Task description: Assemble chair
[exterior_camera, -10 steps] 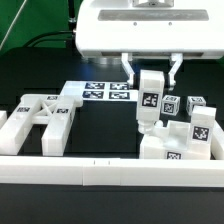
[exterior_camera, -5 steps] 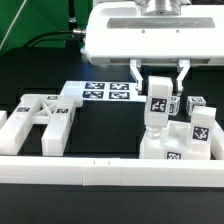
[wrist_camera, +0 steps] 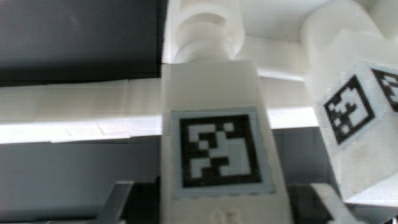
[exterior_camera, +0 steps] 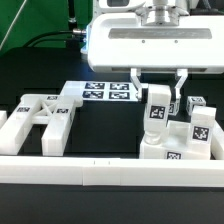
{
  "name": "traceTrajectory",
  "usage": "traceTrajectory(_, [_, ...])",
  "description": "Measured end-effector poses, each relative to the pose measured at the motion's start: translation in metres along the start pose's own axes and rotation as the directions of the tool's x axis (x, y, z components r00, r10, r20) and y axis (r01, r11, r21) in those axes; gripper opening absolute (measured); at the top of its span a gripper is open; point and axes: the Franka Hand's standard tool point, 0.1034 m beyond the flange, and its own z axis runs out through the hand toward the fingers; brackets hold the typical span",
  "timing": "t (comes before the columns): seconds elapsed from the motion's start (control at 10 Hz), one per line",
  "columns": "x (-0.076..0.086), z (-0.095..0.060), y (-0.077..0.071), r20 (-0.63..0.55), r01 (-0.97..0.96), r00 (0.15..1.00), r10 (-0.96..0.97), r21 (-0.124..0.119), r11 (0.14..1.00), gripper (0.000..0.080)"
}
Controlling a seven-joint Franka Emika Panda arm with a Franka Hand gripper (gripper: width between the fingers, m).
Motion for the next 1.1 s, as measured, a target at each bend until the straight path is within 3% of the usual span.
traceTrajectory(1.1, [-0.01, 0.007, -0.006, 0.013, 0.016, 1.0, -0.016, 0.003, 1.0, 0.0287])
